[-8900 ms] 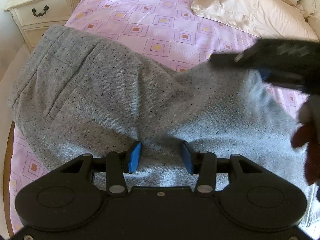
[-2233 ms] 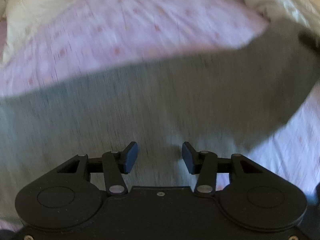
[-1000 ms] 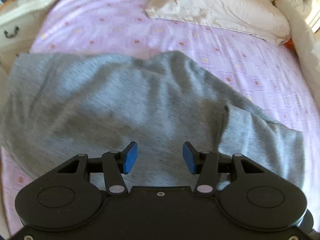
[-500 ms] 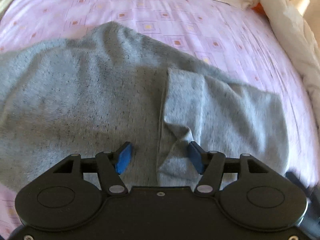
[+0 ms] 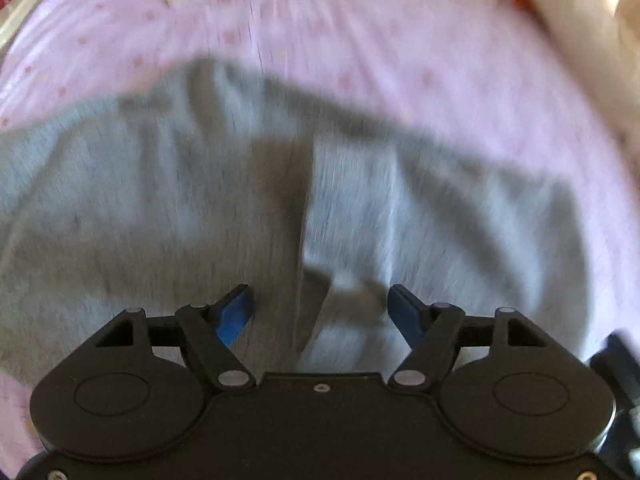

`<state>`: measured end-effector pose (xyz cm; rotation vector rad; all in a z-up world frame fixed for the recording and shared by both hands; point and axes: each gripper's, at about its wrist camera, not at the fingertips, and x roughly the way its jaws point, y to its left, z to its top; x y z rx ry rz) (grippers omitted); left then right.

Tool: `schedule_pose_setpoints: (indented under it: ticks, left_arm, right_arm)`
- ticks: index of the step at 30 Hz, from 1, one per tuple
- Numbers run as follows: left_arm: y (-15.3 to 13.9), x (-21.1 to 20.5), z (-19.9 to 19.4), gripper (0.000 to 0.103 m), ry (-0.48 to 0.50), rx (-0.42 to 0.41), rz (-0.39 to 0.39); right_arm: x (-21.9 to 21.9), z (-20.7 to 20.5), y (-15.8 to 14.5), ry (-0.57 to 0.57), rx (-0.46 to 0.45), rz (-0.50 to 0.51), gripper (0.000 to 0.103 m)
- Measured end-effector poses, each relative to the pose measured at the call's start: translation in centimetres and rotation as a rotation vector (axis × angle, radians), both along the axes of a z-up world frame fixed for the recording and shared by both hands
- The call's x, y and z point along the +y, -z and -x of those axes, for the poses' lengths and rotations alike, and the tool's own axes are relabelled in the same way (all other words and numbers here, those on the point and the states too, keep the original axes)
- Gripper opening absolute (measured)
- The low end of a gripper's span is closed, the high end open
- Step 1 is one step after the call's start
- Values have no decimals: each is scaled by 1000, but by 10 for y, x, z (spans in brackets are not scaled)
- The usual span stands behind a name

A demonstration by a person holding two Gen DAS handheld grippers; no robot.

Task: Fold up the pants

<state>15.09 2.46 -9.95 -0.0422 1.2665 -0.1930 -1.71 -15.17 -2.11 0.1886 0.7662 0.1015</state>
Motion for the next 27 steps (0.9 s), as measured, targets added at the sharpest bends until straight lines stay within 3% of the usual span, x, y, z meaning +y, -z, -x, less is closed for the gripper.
schedule_pose_setpoints:
  ticks: [2,5,6,7,8,9,15,19,21,23,27]
  left_arm:
    - [0,-2,11,80,37,-43,-17]
    - [2,-5,17,82,58,-32,-6]
    - [1,-4,18,67,50,-44,5]
    - [-3,-4,19,46,46,-66,24]
    - [-7,-2,20,39,47,-82,56]
    - [-11,1,22,22,49,-77,88]
    - [-27,22,24,17,-6,-71,122]
    - [-20,22,21,19,39,-37,84]
    - [-17,13,20,19,61,-47,69]
    - [-18,12,20,21,68,-50,64]
    - [-16,15,22,37,67,-43,40]
  right_arm:
    - [3,1,5,2,60,4,33]
    - [7,3,6,-4,80,15,33]
    - [9,4,7,-8,80,24,33]
    - [10,5,7,-10,80,30,33]
    - [11,5,8,-13,83,32,33]
    - [12,5,9,-11,90,38,33]
    - [-3,1,8,118,62,54,33]
    - [-22,-8,5,213,-4,43,33]
    - [-31,-18,15,238,44,5,33]
    - [-41,-30,42,251,220,-61,31]
    - [-44,-24,26,272,193,-55,29]
